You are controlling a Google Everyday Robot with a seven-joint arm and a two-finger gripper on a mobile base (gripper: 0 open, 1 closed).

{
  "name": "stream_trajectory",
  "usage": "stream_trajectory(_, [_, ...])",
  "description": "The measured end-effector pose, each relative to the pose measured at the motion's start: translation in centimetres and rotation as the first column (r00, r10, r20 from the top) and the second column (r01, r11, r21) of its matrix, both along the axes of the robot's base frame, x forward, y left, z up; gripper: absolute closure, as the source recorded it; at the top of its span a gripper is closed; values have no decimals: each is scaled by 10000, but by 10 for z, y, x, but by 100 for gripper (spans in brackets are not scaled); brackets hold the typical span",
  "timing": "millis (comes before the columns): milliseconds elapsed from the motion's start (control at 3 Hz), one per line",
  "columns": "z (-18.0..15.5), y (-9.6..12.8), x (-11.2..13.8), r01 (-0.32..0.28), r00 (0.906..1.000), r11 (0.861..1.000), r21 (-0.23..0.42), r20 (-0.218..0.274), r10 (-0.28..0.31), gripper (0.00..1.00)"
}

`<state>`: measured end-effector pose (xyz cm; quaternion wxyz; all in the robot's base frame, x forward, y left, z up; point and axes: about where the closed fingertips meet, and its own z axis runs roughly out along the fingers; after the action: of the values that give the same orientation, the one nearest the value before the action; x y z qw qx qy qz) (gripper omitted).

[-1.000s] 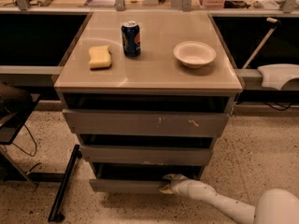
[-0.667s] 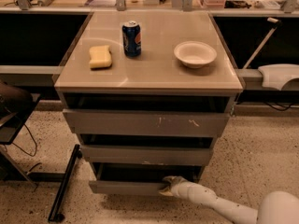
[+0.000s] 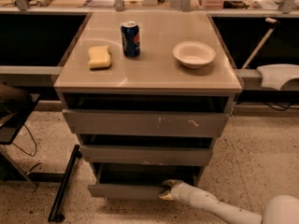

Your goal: Open bottom drawer

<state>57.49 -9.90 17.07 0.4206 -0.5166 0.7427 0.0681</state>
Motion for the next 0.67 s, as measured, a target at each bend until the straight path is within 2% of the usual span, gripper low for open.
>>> stream_trajectory(333, [5,0,-1,0,10000,10000,0,0,0,100])
stream_trajectory(667, [5,13,-16,-94,9996,9998,161,271,89,100])
